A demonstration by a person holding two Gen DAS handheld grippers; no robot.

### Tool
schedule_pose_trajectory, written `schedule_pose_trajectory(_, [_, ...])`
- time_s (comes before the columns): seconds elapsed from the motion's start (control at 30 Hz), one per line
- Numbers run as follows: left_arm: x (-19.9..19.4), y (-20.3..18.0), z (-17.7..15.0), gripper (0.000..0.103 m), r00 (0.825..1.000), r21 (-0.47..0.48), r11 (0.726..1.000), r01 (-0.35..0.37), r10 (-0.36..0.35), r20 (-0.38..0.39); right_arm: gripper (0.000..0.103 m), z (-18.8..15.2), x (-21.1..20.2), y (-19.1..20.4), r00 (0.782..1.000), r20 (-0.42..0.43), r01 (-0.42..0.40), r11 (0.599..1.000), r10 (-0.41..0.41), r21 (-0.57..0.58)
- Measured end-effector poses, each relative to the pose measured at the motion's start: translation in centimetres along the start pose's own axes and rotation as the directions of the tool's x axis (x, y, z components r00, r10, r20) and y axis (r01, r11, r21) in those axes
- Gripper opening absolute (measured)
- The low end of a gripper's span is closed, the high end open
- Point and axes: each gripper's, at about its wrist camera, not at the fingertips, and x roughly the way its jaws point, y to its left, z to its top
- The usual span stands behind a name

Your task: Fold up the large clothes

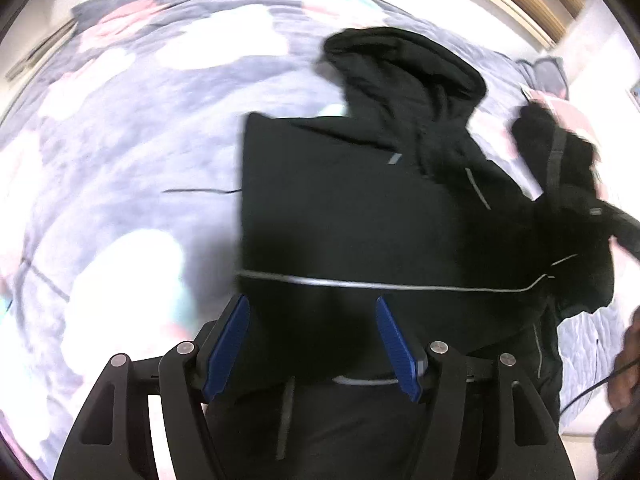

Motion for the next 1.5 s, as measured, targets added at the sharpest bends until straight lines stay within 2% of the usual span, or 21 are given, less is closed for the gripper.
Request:
schedule_pose_trajectory(0.13, [-0.5,3.0,-0.7,0.067,1.000,-0.004,1.000,-0.024,0.024,-0.009,0.021,-0.1,5.8,7.3,0.993,-0.102,-0.069,0.994,0.060,-0.088])
schedule_pose_trajectory(0.23, [-0.2,5.0,-0.6,0.067,0.999,-0.012,0.999,-0.048,0.048,-0.017,0.021,-1.0,10.6,10.4,0.981,-0.185,-0.080,0.989,0.056,-0.125])
schedule_pose_trajectory(0.33, [0.0,6.4,-0.5,0.067,0.999,-0.030,0.998,-0.050,0.050,-0.014,0.025,-2.7,15.5,12.0,0.960,-0.277,-0.071,0.987,0.029,-0.145])
schedule_pose_trajectory(0.47, [0.7,7.1,-0.6,0.067,0.999,-0.039,0.998,-0.046,0.045,-0.020,0.032,-3.4,17.0,12.5,0.959,-0.281,-0.063,0.985,0.015,-0.163])
schedule_pose_trajectory(0.5, [0.9,7.1,-0.6,0.067,0.999,-0.040,0.998,-0.041,0.040,-0.022,0.041,-3.3,17.0,12.3,0.955,-0.292,-0.089,0.985,0.044,-0.145])
schedule_pose_trajectory(0.57, [1.0,6.7,-0.5,0.067,1.000,-0.042,0.999,-0.011,0.010,-0.017,0.057,-2.9,16.7,11.7,0.938,-0.320,-0.172,0.982,0.137,-0.084])
schedule_pose_trajectory(0.63, [0.9,6.1,-0.1,0.067,0.998,-0.041,0.998,0.056,-0.056,-0.009,0.058,-2.6,15.2,10.1,0.923,-0.319,-0.231,0.973,0.217,-0.007])
schedule_pose_trajectory(0.73, [1.2,4.7,0.7,0.067,0.990,-0.026,0.989,0.144,-0.144,-0.008,0.060,-2.6,11.6,6.7,0.924,-0.259,-0.274,0.959,0.283,0.069])
schedule_pose_trajectory(0.8, [1.7,3.4,1.3,0.067,0.983,0.004,0.983,0.185,-0.184,-0.020,0.067,-3.0,9.3,4.2,0.943,-0.213,-0.240,0.966,0.254,0.092])
schedule_pose_trajectory(0.9, [3.1,1.3,2.2,0.067,0.973,0.045,0.973,0.228,-0.226,-0.048,0.070,-4.3,7.0,-0.5,0.972,-0.174,-0.132,0.980,0.157,0.146])
schedule_pose_trajectory(1.0, [5.3,-0.1,3.2,0.067,0.959,0.029,0.961,0.275,-0.272,-0.078,0.070,-5.4,5.9,-6.7,0.978,-0.184,-0.053,0.965,0.102,0.256])
schedule_pose_trajectory(1.13, [8.5,-1.2,4.5,0.067,0.962,-0.006,0.967,0.253,-0.253,-0.098,0.070,-7.3,4.5,-11.9,0.982,-0.177,0.003,0.927,0.069,0.374])
schedule_pose_trajectory(1.17, [9.5,-1.4,4.8,0.060,0.966,-0.015,0.972,0.234,-0.234,-0.111,0.070,-7.3,4.1,-12.3,0.982,-0.179,0.013,0.925,0.060,0.380])
schedule_pose_trajectory(1.2, [10.5,-1.5,5.0,0.028,0.966,-0.023,0.974,0.224,-0.225,-0.131,0.070,-7.7,3.3,-12.8,0.982,-0.180,0.024,0.924,0.050,0.383])
schedule_pose_trajectory(1.23, [11.4,-1.7,5.2,0.018,0.961,-0.032,0.974,0.226,-0.228,-0.155,0.070,-7.8,3.2,-13.2,0.983,-0.182,0.035,0.925,0.037,0.377])
schedule_pose_trajectory(1.27, [11.3,-1.7,5.3,0.018,0.962,-0.034,0.973,0.228,-0.230,-0.147,0.070,-7.8,3.3,-13.1,0.983,-0.184,0.044,0.929,0.026,0.368])
schedule_pose_trajectory(1.33, [9.0,-2.0,5.8,0.017,0.957,-0.019,0.959,0.281,-0.282,-0.061,0.070,-7.4,3.3,-13.3,0.982,-0.186,0.073,0.940,-0.010,0.334])
schedule_pose_trajectory(1.37, [7.4,-1.9,6.0,0.017,0.950,-0.018,0.950,0.313,-0.313,-0.016,0.070,-7.3,3.2,-13.2,0.983,-0.184,0.080,0.943,-0.020,0.322])
schedule_pose_trajectory(1.43, [3.6,-0.9,6.8,0.017,0.919,-0.047,0.919,0.391,-0.386,0.083,0.070,-6.4,3.6,-13.1,0.983,-0.176,0.100,0.950,-0.048,0.296])
schedule_pose_trajectory(1.5, [1.4,0.5,7.4,0.017,0.917,-0.058,0.921,0.386,-0.377,0.131,0.070,-5.6,4.3,-13.3,0.984,-0.169,0.103,0.951,-0.055,0.290])
